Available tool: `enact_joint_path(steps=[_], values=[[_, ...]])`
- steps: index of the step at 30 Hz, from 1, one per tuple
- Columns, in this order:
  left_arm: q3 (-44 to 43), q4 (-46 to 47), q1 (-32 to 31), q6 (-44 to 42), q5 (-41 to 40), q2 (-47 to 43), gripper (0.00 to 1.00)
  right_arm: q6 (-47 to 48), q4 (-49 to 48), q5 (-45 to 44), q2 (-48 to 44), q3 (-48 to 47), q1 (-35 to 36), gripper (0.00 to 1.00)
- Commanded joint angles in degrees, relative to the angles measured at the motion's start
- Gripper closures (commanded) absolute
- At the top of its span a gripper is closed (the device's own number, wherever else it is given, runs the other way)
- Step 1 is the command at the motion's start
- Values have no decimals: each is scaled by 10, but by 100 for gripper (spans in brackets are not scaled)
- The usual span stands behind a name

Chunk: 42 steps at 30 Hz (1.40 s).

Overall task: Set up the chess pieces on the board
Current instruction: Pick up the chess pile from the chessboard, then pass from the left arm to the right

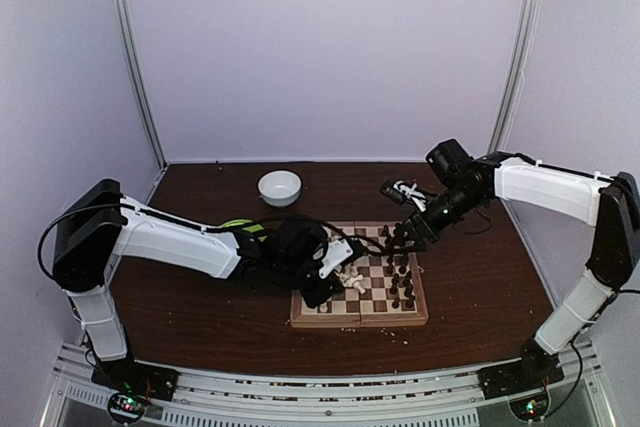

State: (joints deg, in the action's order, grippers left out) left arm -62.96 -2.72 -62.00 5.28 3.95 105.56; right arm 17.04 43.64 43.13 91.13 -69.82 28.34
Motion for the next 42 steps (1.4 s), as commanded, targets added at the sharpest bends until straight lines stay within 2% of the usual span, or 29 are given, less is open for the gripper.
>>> enact_joint_path(steps=[1, 5, 12, 21, 33, 42], values=[[13, 70, -3, 28, -11, -21, 100, -35, 55, 83, 50, -39, 8, 39], [33, 103, -3, 48, -19, -32, 100, -55, 74, 115, 93, -57, 23, 45], [63, 149, -3, 76, -21, -46, 100, -83, 59, 110, 122, -64, 53, 51], [69, 158, -3, 76, -17, -53, 100, -133, 36, 99, 162, -95, 65, 53], [73, 163, -3, 76, -11, -53, 100, -164, 6, 160, 202, -107, 65, 63], [71, 161, -3, 76, -8, -47, 100, -180, -14, 181, 206, -103, 64, 64]])
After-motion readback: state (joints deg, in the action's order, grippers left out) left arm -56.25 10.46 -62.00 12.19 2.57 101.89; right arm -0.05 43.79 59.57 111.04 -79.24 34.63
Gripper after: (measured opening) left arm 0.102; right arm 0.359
